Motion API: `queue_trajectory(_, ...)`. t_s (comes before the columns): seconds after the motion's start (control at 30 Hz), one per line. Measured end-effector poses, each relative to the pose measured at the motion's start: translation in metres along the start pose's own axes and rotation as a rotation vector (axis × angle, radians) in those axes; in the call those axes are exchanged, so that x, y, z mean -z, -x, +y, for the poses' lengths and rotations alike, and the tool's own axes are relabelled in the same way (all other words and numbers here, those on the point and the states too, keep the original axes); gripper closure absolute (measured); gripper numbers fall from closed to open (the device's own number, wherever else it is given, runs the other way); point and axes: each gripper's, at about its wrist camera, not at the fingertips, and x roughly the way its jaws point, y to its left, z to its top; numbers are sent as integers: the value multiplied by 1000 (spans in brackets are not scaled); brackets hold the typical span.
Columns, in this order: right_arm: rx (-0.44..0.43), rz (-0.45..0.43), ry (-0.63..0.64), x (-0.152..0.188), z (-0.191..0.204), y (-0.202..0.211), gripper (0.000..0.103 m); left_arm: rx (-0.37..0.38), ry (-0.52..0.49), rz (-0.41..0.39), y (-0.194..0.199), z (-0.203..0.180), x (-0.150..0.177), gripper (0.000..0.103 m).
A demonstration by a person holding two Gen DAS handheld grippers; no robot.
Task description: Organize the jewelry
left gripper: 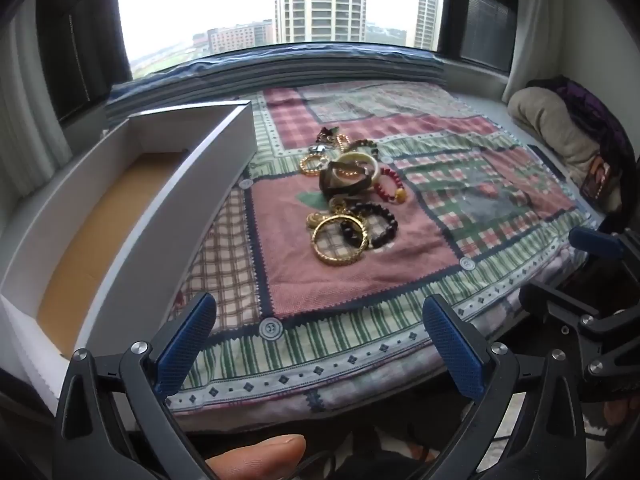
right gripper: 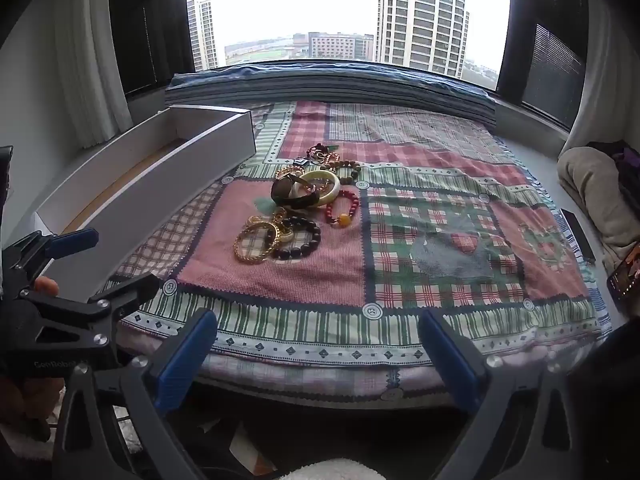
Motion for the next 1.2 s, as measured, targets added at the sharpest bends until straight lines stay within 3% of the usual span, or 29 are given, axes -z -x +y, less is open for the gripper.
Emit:
queue_trajectory(0.2, 4, -14, -5, 1, -6, -1, 1, -25, 3, -6, -3, 2, -1, 0)
queue_trajectory(0.47, 49, -24, 2, 5, -9, 0, 1, 39, 65, 17, -7, 8, -4, 0)
queue_trajectory(0.6, 36, -3, -13, 6, -10, -4, 1, -8, 62, 24, -10, 10, -3, 0)
queue_trajectory(0.97, -7, -3, -39, 1, -13, -5, 1, -23, 26, 27, -15, 2, -4, 0)
queue_trajectory(1.2, -12, 1, -50, 3, -15, -6, 1, -47, 5, -20, -8, -3, -5, 0)
